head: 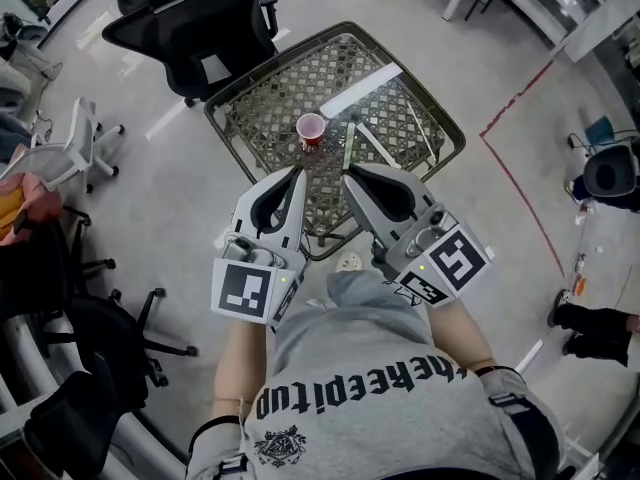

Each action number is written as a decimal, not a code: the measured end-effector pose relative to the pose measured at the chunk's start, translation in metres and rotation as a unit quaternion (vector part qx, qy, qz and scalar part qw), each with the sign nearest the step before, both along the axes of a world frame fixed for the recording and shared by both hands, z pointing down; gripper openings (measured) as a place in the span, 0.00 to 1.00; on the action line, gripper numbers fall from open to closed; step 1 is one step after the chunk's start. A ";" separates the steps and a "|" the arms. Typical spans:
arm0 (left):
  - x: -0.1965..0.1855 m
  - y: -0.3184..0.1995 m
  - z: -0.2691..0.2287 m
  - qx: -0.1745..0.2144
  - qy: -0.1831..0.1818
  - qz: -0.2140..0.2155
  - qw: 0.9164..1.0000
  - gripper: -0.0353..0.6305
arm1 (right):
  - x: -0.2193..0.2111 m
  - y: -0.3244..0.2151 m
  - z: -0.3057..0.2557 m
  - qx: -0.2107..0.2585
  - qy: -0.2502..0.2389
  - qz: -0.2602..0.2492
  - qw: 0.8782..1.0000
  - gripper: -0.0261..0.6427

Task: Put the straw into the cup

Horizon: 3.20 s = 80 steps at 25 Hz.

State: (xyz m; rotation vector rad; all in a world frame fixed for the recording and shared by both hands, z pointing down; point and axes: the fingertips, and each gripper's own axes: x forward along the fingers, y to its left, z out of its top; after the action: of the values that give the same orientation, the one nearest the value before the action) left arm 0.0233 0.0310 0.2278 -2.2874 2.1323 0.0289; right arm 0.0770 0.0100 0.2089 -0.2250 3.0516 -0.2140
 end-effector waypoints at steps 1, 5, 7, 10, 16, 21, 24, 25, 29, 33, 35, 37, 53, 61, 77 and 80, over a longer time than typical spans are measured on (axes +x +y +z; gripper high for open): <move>0.000 -0.005 0.000 0.000 0.000 -0.003 1.000 0.09 | -0.001 -0.005 0.001 -0.001 -0.001 -0.003 1.000 0.10; 0.001 -0.023 0.004 -0.001 -0.008 -0.013 1.000 0.09 | -0.001 -0.022 0.005 -0.006 -0.007 -0.016 1.000 0.10; 0.001 -0.031 0.004 -0.002 -0.012 -0.016 1.000 0.09 | -0.002 -0.029 0.006 -0.007 -0.008 -0.021 1.000 0.10; -0.002 -0.036 0.006 -0.008 -0.013 -0.019 1.000 0.09 | -0.004 -0.035 0.008 -0.012 -0.010 -0.023 1.000 0.10; -0.009 -0.044 0.013 -0.017 -0.014 -0.011 1.000 0.09 | -0.009 -0.043 0.016 -0.022 -0.009 -0.014 1.000 0.11; -0.020 -0.055 0.019 -0.024 -0.008 0.014 1.000 0.09 | -0.023 -0.051 0.020 -0.027 -0.005 0.007 1.000 0.11; -0.028 -0.062 0.019 -0.028 -0.003 0.039 0.999 0.09 | -0.032 -0.056 0.019 -0.031 -0.002 0.030 0.999 0.11; -0.031 -0.063 0.019 -0.030 -0.002 0.047 0.998 0.09 | -0.035 -0.056 0.018 -0.032 0.000 0.038 0.999 0.11; -0.042 -0.069 0.020 -0.038 0.005 0.080 0.996 0.09 | -0.046 -0.061 0.017 -0.037 0.004 0.071 0.997 0.11; -0.057 -0.079 0.023 -0.047 0.009 0.108 0.993 0.09 | -0.060 -0.071 0.021 -0.043 0.009 0.102 0.994 0.11; -0.067 -0.082 0.027 -0.056 0.009 0.119 0.991 0.09 | -0.070 -0.075 0.025 -0.046 0.013 0.113 0.992 0.11; -0.078 -0.087 0.028 -0.051 0.012 0.127 0.990 0.09 | -0.079 -0.078 0.029 -0.048 0.017 0.123 0.991 0.11; -0.107 -0.109 0.053 -0.075 0.015 0.222 0.972 0.09 | -0.107 -0.095 0.052 -0.059 0.034 0.218 0.974 0.11; -0.106 -0.117 0.062 -0.076 0.022 0.258 0.963 0.09 | -0.109 -0.100 0.064 -0.067 0.035 0.254 0.964 0.11; -0.112 -0.131 0.081 -0.108 0.021 0.297 0.948 0.09 | -0.114 -0.121 0.085 -0.080 0.034 0.312 0.946 0.11; -0.112 -0.131 0.090 -0.120 0.016 0.309 0.943 0.09 | -0.114 -0.127 0.092 -0.080 0.036 0.323 0.942 0.11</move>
State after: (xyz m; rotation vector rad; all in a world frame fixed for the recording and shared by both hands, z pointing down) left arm -0.0889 -0.1003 0.3182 -3.0169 1.3991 -0.1960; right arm -0.0371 -0.1168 0.3008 -1.2314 2.8269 -0.4056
